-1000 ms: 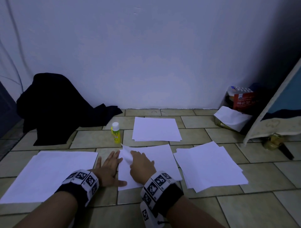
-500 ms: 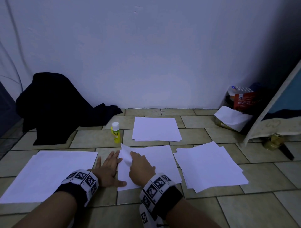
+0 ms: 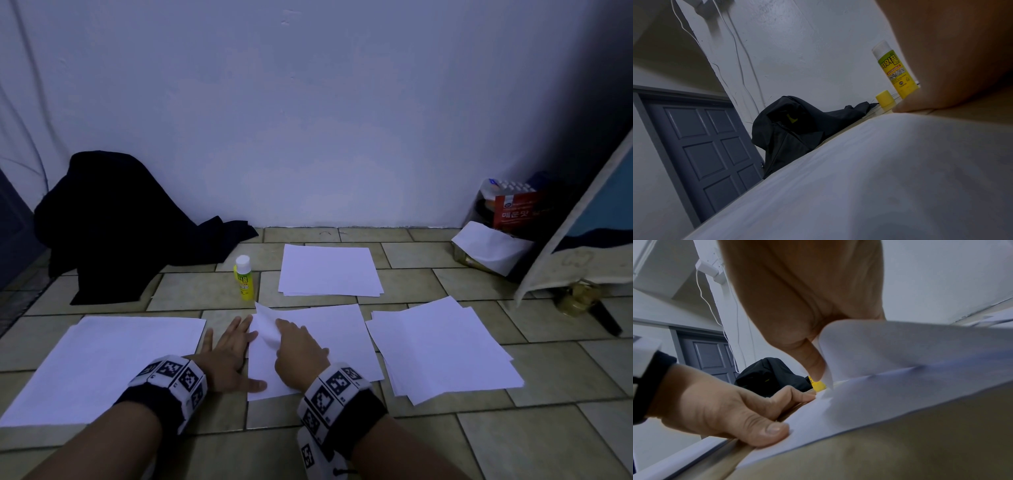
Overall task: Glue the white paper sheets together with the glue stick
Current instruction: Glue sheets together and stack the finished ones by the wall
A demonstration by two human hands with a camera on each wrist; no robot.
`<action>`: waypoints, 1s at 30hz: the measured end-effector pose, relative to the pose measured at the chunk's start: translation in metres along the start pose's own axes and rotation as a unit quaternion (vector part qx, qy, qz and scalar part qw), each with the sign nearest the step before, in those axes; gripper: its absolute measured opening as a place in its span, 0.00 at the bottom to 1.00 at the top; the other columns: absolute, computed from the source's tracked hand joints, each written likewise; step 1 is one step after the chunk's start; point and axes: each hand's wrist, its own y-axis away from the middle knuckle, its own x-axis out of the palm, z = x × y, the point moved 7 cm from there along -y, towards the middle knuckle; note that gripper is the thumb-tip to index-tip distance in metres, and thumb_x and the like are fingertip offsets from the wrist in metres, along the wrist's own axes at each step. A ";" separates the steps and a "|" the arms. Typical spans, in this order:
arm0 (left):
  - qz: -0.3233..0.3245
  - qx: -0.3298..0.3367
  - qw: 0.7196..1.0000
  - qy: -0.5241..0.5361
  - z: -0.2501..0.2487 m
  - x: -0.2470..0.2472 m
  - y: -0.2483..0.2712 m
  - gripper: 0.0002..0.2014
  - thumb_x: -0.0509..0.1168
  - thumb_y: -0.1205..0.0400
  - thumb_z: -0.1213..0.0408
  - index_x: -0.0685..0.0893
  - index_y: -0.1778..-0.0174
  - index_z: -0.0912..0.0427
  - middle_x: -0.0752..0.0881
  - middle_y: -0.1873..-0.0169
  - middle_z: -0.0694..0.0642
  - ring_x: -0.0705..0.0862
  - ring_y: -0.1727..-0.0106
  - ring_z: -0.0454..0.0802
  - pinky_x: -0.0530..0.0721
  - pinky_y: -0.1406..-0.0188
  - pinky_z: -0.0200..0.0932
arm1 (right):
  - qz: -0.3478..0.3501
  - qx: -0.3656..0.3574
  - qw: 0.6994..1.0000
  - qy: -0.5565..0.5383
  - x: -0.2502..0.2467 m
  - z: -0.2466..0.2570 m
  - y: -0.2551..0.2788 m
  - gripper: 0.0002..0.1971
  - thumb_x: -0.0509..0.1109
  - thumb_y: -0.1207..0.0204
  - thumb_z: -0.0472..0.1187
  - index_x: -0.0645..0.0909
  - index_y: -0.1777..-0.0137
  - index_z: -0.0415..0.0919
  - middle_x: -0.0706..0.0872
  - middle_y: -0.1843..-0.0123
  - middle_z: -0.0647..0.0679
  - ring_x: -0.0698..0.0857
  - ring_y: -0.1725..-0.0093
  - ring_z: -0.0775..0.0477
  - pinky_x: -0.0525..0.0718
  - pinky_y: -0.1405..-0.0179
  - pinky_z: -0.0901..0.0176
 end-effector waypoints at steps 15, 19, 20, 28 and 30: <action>0.007 -0.001 1.000 -0.003 -0.001 -0.001 0.001 0.53 0.64 0.23 0.35 0.38 0.15 0.57 0.28 0.18 0.52 0.27 0.18 0.49 0.30 0.21 0.61 | 0.002 0.004 1.000 0.001 0.003 -0.002 -0.005 0.26 0.56 0.16 0.36 0.57 0.18 0.48 0.66 0.21 0.47 0.60 0.20 0.45 0.55 0.23 0.29; 0.011 0.000 1.000 -0.001 -0.001 -0.001 0.002 0.53 0.64 0.22 0.35 0.37 0.15 0.58 0.28 0.18 0.52 0.27 0.18 0.49 0.30 0.21 0.61 | 0.004 0.006 1.000 0.001 0.004 -0.002 -0.007 0.26 0.56 0.16 0.37 0.58 0.19 0.47 0.65 0.21 0.47 0.59 0.19 0.45 0.54 0.23 0.28; 0.011 0.001 1.000 0.000 -0.001 -0.001 0.002 0.53 0.64 0.22 0.36 0.38 0.15 0.58 0.28 0.18 0.52 0.27 0.18 0.49 0.30 0.21 0.61 | 0.006 0.005 1.000 0.003 0.005 -0.003 -0.008 0.26 0.56 0.16 0.37 0.58 0.19 0.47 0.65 0.20 0.47 0.58 0.19 0.45 0.54 0.23 0.28; 0.012 0.000 1.000 0.001 -0.002 -0.001 0.003 0.53 0.63 0.22 0.35 0.39 0.15 0.60 0.27 0.19 0.52 0.27 0.18 0.49 0.31 0.20 0.60 | 0.019 0.003 0.999 0.030 0.013 -0.007 -0.013 0.25 0.58 0.16 0.43 0.58 0.20 0.46 0.62 0.20 0.48 0.53 0.17 0.45 0.53 0.24 0.26; 0.009 0.001 1.000 0.000 -0.001 -0.001 0.002 0.53 0.63 0.22 0.35 0.39 0.15 0.60 0.27 0.19 0.51 0.27 0.18 0.49 0.31 0.20 0.60 | 0.012 0.006 0.999 0.033 0.015 -0.007 -0.014 0.26 0.59 0.17 0.44 0.59 0.20 0.46 0.64 0.21 0.48 0.54 0.18 0.44 0.53 0.24 0.26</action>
